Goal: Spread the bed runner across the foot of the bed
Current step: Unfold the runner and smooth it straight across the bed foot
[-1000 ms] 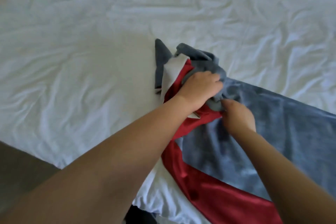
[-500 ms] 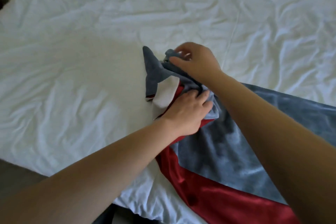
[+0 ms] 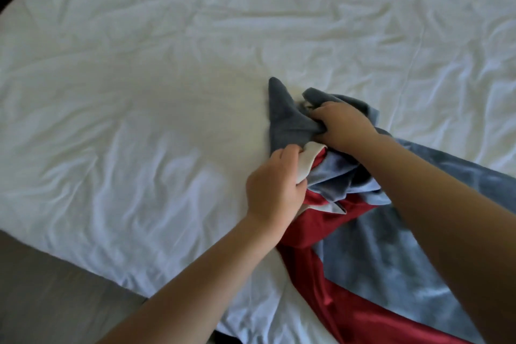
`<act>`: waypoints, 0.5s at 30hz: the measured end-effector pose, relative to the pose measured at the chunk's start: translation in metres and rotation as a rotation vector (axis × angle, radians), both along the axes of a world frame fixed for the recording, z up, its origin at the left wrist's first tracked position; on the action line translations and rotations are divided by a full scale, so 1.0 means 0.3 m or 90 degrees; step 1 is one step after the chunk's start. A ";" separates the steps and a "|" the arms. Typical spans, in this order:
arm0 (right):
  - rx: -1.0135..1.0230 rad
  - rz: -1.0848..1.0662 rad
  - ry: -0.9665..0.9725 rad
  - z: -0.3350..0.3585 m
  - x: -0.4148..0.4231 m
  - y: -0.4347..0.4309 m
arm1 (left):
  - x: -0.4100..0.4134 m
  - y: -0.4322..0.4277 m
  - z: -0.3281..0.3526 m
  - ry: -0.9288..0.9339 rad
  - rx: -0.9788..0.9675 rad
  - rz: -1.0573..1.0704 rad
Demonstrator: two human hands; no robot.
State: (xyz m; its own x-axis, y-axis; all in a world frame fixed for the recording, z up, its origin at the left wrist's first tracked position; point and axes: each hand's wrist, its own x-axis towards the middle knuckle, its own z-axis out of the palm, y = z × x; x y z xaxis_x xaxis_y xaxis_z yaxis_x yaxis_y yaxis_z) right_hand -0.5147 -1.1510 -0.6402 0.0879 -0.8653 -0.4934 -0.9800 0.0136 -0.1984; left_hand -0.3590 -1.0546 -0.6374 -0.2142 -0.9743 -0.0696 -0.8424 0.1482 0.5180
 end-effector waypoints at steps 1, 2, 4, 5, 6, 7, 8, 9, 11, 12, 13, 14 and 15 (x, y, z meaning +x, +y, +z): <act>-0.003 -0.002 0.010 -0.005 0.014 -0.014 | 0.015 -0.029 -0.007 0.000 -0.009 -0.001; -0.011 -0.010 0.003 -0.007 0.028 -0.028 | 0.037 -0.062 -0.015 0.005 -0.016 -0.002; -0.006 -0.047 -0.040 0.000 0.064 -0.052 | 0.095 -0.131 -0.025 0.008 -0.030 -0.012; -0.012 -0.030 -0.038 0.002 0.087 -0.071 | 0.132 -0.165 -0.028 0.006 -0.038 -0.019; -0.022 -0.017 -0.020 0.004 0.112 -0.091 | 0.174 -0.200 -0.030 0.002 -0.041 -0.024; -0.037 -0.017 0.003 0.005 0.137 -0.114 | 0.221 -0.235 -0.033 -0.008 -0.044 -0.026; -0.049 -0.008 0.021 0.010 0.165 -0.136 | 0.270 -0.269 -0.034 -0.023 -0.045 -0.029; -0.050 -0.012 0.028 0.017 0.201 -0.161 | 0.322 -0.301 -0.034 -0.042 -0.048 -0.031; -0.063 -0.024 0.021 0.021 0.285 -0.230 | 0.433 -0.366 -0.028 -0.068 -0.055 -0.028; -0.074 -0.027 0.019 0.022 0.334 -0.269 | 0.490 -0.400 -0.021 -0.077 -0.057 -0.024; -0.085 -0.028 0.021 0.027 0.386 -0.308 | 0.548 -0.437 -0.013 -0.087 -0.061 -0.018; -0.102 -0.031 0.021 0.033 0.439 -0.349 | 0.607 -0.475 -0.002 -0.101 -0.066 -0.009; -0.124 -0.039 0.022 0.042 0.491 -0.390 | 0.669 -0.514 0.008 -0.113 -0.072 0.002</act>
State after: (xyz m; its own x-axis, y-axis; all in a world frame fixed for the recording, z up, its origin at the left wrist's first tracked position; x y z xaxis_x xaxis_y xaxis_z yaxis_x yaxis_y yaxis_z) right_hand -0.3673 -1.2679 -0.6277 0.0184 -0.9478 -0.3184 -0.9847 0.0381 -0.1701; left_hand -0.1584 -1.2089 -0.6350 -0.2055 -0.9786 0.0041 -0.9195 0.1945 0.3417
